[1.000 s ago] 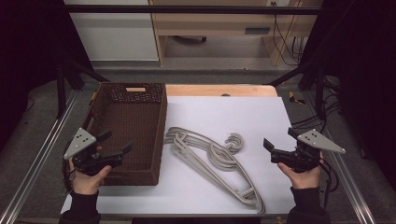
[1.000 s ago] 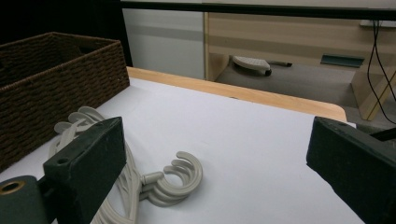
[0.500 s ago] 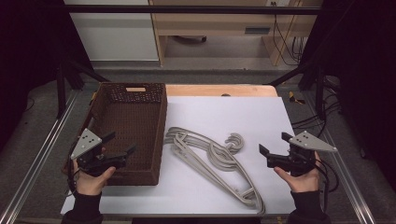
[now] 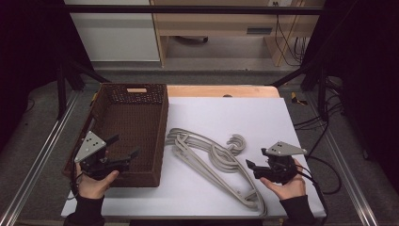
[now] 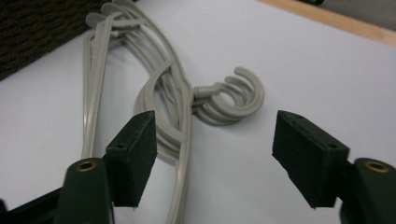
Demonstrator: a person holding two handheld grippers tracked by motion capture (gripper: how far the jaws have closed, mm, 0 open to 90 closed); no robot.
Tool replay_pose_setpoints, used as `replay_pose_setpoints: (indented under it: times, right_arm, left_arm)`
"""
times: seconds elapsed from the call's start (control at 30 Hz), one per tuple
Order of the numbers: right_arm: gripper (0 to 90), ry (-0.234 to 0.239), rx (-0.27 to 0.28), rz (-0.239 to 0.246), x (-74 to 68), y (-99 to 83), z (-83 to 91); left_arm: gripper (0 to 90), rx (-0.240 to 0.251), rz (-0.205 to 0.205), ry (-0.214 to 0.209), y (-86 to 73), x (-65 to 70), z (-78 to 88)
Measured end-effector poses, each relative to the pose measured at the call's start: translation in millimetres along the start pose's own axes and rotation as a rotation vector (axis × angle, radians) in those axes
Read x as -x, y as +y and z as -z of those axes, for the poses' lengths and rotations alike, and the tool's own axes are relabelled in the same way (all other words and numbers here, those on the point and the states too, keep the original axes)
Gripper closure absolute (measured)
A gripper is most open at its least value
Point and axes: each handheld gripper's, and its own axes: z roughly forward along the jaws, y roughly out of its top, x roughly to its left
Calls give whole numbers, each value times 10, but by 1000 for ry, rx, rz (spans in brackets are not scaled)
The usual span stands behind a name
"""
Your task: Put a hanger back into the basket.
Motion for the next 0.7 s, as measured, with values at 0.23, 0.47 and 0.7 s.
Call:
replay_pose_setpoints:
  times: [0.23, 0.47, 0.7]
  right_arm:
    - [399, 21, -85, 2, -34, -57, -144]
    - [499, 43, -165, -66, -3, -133, -309]
    - [581, 75, -232, -88, -35, -161, -409]
  left_arm:
    - [140, -7, 0, -1, -13, 7, -27]
    - [140, -12, -7, -6, -12, 25, -44]
    - [140, -19, -9, -8, -20, 34, -63]
